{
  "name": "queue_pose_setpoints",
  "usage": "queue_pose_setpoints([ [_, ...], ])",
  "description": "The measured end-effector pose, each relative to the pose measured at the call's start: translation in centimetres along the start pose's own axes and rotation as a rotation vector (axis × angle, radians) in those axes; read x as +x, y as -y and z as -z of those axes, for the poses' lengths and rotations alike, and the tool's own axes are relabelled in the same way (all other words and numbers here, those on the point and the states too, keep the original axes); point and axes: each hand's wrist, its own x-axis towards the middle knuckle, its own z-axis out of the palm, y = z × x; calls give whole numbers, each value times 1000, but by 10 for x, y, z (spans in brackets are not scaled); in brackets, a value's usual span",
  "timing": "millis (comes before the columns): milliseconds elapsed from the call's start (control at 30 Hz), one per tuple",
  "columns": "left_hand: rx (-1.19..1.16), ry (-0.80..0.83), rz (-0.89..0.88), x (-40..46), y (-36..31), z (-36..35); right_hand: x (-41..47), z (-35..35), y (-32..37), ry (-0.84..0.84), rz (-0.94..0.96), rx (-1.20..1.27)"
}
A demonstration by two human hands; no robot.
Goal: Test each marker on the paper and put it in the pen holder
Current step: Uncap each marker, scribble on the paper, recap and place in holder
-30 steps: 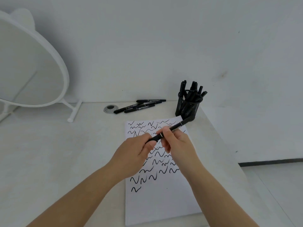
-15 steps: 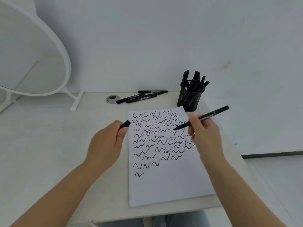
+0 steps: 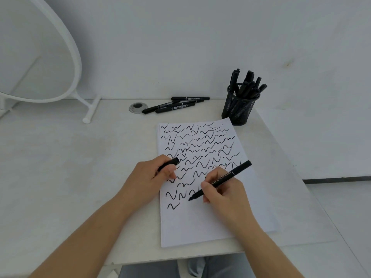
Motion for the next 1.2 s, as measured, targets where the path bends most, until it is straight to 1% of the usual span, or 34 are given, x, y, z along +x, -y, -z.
queue_pose_setpoints([
  [100,20,7,-1,0,-1,-2,-2,-2,-2,70,41,-71],
  [167,34,4,-3,1,-1,-1,-2,-4,-3,81,59,-126],
  [333,33,5,-5,0,1,-2,-2,-3,-5,17,49,-155],
  [533,18,7,-30,0,3,-2,-2,-3,-4,-146,81,-197],
  [600,30,3,-48,0,1,-3,-2,-2,-5,-215,111,-145],
  [667,55,-9,-85,-1,0,-3,0,-1,-6,-241,76,-23],
  [867,147,25,-200,-2,-4,-5,2,7,-3,-176,55,330],
  [933,154,42,-213,-1,-4,-5,2,9,-5,-144,48,431],
  [1000,154,45,-213,-1,-5,-6,2,11,-7,-110,46,456],
  [1200,141,64,-220,-2,-8,-7,2,9,-7,-61,49,380],
])
